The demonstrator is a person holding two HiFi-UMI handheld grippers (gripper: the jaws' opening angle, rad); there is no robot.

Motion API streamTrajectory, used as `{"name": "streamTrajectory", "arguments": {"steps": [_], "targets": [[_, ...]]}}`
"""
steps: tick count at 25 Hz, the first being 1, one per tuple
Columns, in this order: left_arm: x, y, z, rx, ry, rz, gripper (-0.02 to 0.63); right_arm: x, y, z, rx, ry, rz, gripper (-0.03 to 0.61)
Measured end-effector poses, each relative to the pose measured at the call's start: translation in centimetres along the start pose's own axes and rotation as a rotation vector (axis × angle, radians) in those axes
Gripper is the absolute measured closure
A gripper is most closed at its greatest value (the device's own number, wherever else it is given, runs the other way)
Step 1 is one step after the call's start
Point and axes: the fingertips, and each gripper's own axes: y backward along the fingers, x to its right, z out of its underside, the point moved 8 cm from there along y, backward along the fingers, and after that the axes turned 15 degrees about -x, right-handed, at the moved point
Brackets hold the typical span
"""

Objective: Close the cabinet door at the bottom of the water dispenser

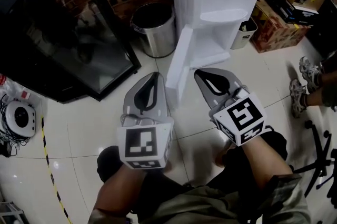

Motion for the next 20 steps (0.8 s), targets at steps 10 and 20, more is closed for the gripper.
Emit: {"name": "streamTrajectory", "arguments": {"steps": [10, 20], "targets": [[-1.0, -1.2, 0.5, -0.018, 0.017, -0.082, 0.613, -1.6, -6.1, 1.1, -0.073, 0.139, -0.132, 0.481], [-1.4, -1.9, 1.3, -0.071, 0.007, -0.143, 0.613, -5.0, -11.1, 0.9, -0.152, 0.28, -0.299, 0.42]]}}
